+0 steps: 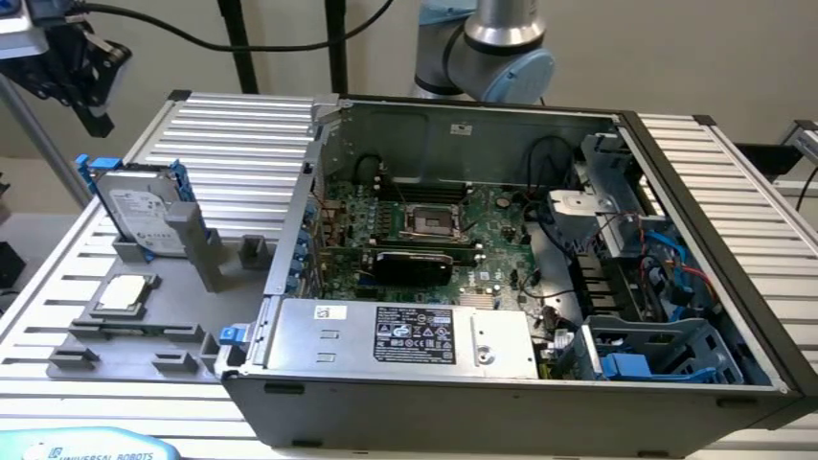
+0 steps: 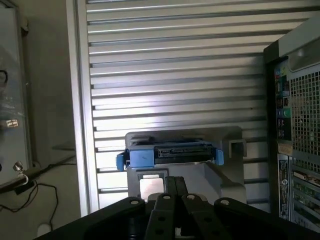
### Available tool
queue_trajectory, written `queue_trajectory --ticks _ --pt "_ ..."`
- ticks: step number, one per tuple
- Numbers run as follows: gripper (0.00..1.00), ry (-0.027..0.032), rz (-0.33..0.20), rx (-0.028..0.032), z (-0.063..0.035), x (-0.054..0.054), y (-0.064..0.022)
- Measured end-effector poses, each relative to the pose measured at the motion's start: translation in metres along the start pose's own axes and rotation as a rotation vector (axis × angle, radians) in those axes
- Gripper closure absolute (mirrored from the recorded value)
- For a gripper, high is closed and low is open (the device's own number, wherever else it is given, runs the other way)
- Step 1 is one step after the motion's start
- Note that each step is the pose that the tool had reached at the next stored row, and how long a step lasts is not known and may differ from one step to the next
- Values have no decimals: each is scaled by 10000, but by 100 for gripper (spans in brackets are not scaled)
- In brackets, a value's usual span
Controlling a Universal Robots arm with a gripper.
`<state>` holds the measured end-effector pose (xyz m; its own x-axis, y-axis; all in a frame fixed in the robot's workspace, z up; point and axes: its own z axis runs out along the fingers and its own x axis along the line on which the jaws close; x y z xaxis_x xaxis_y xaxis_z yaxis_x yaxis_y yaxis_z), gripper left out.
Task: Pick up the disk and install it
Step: 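Reach for the disk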
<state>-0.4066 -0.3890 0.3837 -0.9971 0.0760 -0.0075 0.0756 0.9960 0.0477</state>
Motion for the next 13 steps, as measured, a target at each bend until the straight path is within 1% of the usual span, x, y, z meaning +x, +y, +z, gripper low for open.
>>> queue_trajectory --ticks 3,8,10,13 --pt "89 0 -12 -1 10 57 51" --pt "89 -1 -13 -1 38 221 146" --pt "89 0 -37 -1 54 271 154" --pt "89 10 -206 -2 81 286 159"
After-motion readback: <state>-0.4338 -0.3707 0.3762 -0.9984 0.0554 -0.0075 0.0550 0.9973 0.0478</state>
